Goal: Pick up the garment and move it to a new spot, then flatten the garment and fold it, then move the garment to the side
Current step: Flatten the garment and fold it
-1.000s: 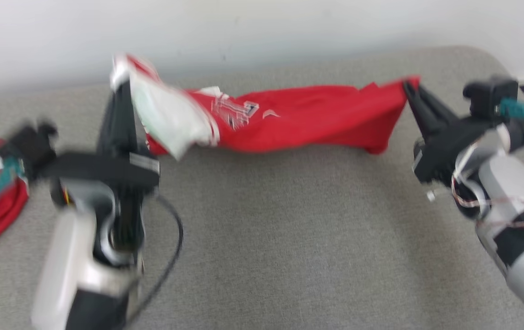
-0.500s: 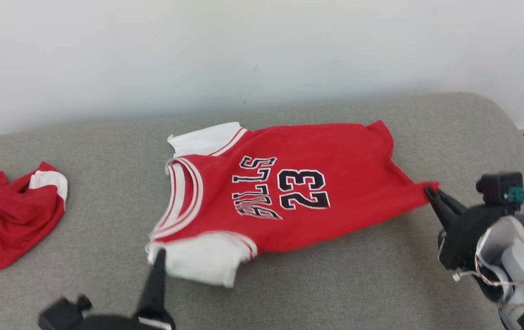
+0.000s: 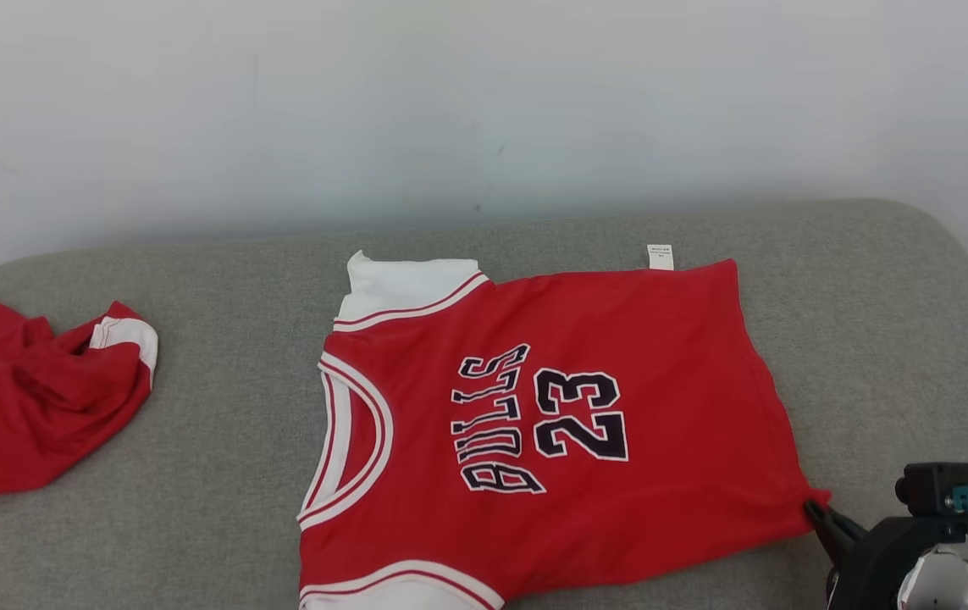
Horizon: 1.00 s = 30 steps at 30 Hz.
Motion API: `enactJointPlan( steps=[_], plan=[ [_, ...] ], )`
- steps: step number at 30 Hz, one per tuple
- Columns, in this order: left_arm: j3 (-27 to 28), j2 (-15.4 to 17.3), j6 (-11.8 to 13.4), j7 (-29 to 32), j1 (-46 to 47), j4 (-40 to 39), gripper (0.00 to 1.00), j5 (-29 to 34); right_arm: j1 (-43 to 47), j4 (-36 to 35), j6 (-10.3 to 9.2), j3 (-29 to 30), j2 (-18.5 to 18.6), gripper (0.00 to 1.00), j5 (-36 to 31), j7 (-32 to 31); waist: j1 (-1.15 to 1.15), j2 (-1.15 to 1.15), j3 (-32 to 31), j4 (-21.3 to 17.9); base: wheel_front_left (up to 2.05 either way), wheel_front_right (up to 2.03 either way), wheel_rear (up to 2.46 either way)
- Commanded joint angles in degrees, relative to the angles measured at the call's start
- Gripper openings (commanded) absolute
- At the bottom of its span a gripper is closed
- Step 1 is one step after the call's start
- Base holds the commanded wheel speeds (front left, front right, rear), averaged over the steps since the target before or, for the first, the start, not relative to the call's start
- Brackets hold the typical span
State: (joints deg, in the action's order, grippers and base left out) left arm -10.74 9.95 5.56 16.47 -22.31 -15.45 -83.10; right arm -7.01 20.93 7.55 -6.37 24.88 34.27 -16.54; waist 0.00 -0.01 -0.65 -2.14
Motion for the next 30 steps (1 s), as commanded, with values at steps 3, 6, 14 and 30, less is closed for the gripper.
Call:
enactJointPlan(
  steps=[3,6,14,30],
  plan=[
    [-0.04,0.91,-0.51,2.19,-2.53,-1.18,0.00,-2.34,3.36,-2.73,-0.14,3.09,-1.94,0.00,-1.86,-1.81,0.00,0.01,0.14,-0.02,0.00,0.00,0.00],
    [0.12,1.71,-0.27,4.07,-3.69,-1.69,0.00,-4.21,6.24,-5.47,-0.14,6.33,-3.87,0.00,-3.60,-4.01,0.00,0.01,0.32,-0.05,0.00,0.00,0.00],
    [-1.52,3.19,-1.16,8.55,-6.73,-3.51,0.00,-7.28,14.15,-13.09,-0.14,12.98,-7.85,0.00,-5.63,-12.38,0.00,0.01,0.21,-0.54,0.00,0.00,0.00],
    [-0.76,-4.16,-4.71,-2.65,11.90,4.72,0.00,1.75,10.46,-18.73,-0.14,19.28,-14.97,0.00,-8.15,-8.99,0.00,0.01,1.23,-0.93,0.00,0.00,0.00]
  ],
)
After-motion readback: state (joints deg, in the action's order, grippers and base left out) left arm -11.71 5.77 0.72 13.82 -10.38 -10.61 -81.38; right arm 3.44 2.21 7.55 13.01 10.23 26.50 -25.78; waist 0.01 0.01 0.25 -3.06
